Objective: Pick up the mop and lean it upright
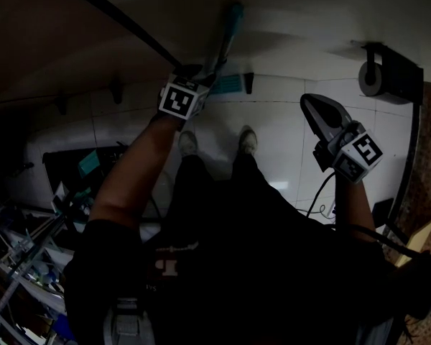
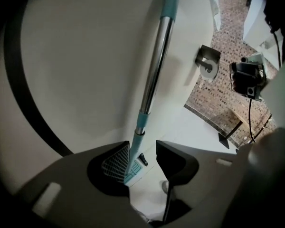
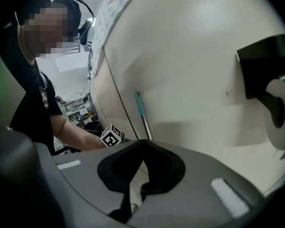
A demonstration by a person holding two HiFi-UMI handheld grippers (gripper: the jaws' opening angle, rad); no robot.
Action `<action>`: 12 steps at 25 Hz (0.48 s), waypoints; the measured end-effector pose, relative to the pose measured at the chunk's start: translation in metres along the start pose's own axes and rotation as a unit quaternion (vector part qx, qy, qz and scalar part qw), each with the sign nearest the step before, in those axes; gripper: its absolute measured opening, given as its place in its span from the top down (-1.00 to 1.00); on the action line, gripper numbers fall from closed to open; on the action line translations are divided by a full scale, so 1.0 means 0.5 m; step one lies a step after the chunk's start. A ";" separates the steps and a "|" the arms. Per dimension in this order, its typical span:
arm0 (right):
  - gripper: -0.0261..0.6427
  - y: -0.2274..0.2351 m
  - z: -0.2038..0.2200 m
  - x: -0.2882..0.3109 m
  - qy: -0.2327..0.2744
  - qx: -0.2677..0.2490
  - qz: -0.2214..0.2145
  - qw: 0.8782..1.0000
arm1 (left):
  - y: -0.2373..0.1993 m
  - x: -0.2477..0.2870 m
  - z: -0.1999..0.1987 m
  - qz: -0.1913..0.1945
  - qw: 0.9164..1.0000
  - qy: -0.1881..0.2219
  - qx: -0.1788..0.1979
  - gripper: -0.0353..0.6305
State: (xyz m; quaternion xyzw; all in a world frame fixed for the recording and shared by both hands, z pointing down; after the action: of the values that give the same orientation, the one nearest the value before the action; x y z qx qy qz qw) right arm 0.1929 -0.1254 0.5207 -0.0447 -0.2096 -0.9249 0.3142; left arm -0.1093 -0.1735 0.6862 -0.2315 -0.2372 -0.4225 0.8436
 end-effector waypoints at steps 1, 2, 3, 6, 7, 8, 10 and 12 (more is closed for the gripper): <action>0.88 -0.003 -0.003 0.000 0.001 -0.002 0.000 1.000 | 0.001 -0.011 -0.003 -0.001 1.000 0.007 -0.004 0.36; 0.88 -0.007 -0.007 -0.001 0.002 -0.003 0.000 1.000 | 0.002 -0.024 -0.008 -0.003 1.000 0.014 -0.008 0.36; 0.88 -0.011 -0.013 -0.001 0.003 -0.005 0.000 1.000 | 0.004 -0.038 -0.014 -0.004 1.000 0.023 -0.013 0.36; 0.88 -0.026 -0.032 -0.006 0.008 -0.012 -0.002 1.000 | 0.013 -0.092 -0.040 -0.006 0.998 0.056 -0.029 0.36; 0.88 -0.030 -0.039 -0.010 0.010 -0.014 -0.003 1.000 | 0.017 -0.111 -0.049 -0.006 0.997 0.067 -0.034 0.37; 0.88 -0.035 -0.046 -0.015 0.012 -0.017 -0.004 1.000 | 0.022 -0.130 -0.059 -0.006 0.996 0.077 -0.039 0.37; 0.88 -0.047 -0.065 -0.022 0.018 -0.023 -0.006 1.000 | 0.032 -0.170 -0.080 -0.002 0.994 0.100 -0.048 0.37; 0.88 -0.059 -0.087 -0.026 0.027 -0.030 -0.009 0.999 | 0.039 -0.210 -0.110 0.002 0.990 0.128 -0.052 0.37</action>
State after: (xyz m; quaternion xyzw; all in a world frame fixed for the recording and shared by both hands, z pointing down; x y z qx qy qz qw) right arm 0.1879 -0.1151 0.4679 -0.0276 -0.1738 -0.9343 0.3100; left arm -0.1376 -0.1322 0.5770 -0.2195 -0.1042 -0.4589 0.8546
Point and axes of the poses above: the fingertips, and each gripper's own axes: x forward along the fingers, y to its right, z out of its underside, the point moved 9 cm from there along -x, backward along the fingers, and after that the axes turned 12 degrees about y, right-handed, at the moved point
